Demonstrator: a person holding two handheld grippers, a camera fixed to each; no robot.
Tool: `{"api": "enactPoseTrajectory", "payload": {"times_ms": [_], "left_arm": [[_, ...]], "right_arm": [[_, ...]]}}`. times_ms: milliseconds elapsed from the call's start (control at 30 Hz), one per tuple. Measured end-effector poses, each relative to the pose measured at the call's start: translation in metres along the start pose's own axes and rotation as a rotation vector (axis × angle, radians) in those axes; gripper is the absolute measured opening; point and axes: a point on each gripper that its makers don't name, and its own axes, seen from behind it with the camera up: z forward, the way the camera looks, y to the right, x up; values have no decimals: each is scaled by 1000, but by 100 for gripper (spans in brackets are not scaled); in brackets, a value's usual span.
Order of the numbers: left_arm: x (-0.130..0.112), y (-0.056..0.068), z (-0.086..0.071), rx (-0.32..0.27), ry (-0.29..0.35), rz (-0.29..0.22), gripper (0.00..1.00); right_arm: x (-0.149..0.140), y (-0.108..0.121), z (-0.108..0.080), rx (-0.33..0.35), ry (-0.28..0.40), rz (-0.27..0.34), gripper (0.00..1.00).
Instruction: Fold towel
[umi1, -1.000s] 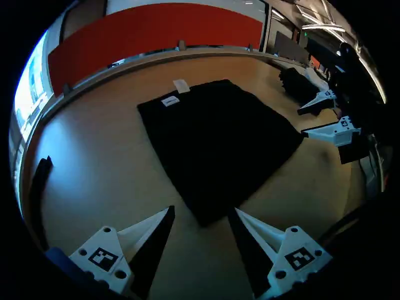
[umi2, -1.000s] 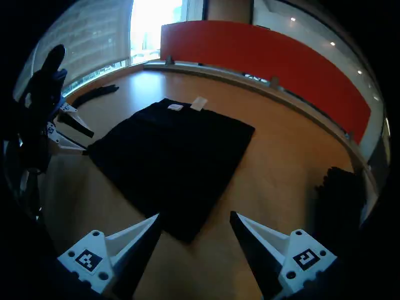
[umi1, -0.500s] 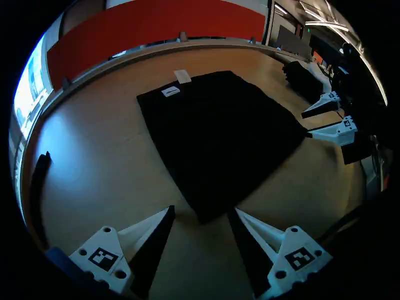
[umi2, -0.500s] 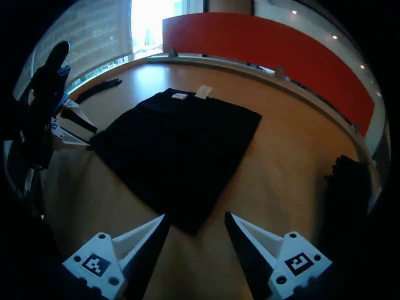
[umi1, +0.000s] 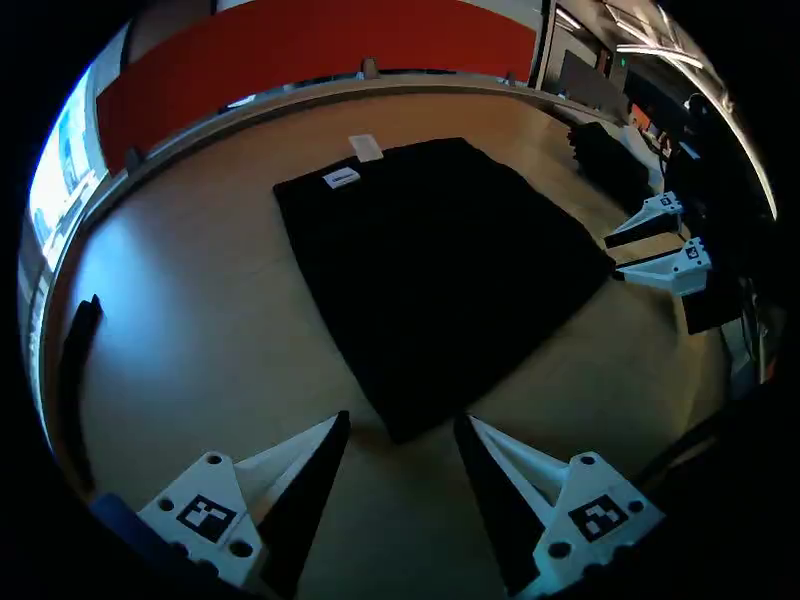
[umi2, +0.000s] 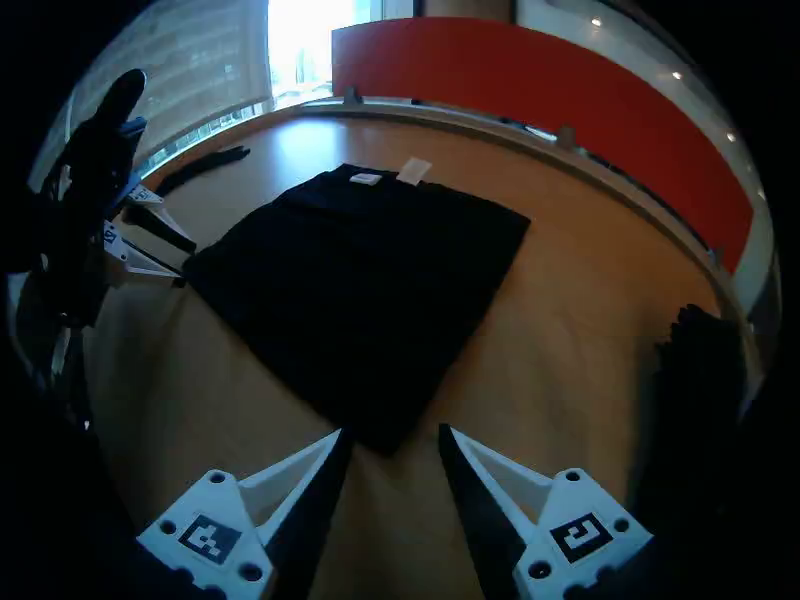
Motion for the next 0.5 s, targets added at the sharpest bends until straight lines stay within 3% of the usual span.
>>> {"api": "enactPoseTrajectory", "payload": {"times_ms": [133, 200, 267, 400, 500], "left_arm": [[-1, 1, -1, -2, -4, -3, 73], [-2, 2, -1, -2, -8, -3, 60], [-3, 1, -1, 6, -10, -4, 53], [-4, 1, -1, 11, -12, 0, 51], [-4, 1, -1, 10, -17, 3, 51]], "right_arm": [[-1, -1, 0, 8, -5, -5, 55], [-2, -2, 1, 11, -9, -7, 52], [-3, -3, 1, 15, -12, -7, 46], [-3, -3, 1, 14, -11, 0, 34], [-3, -2, 1, 12, -11, 5, 32]]}}
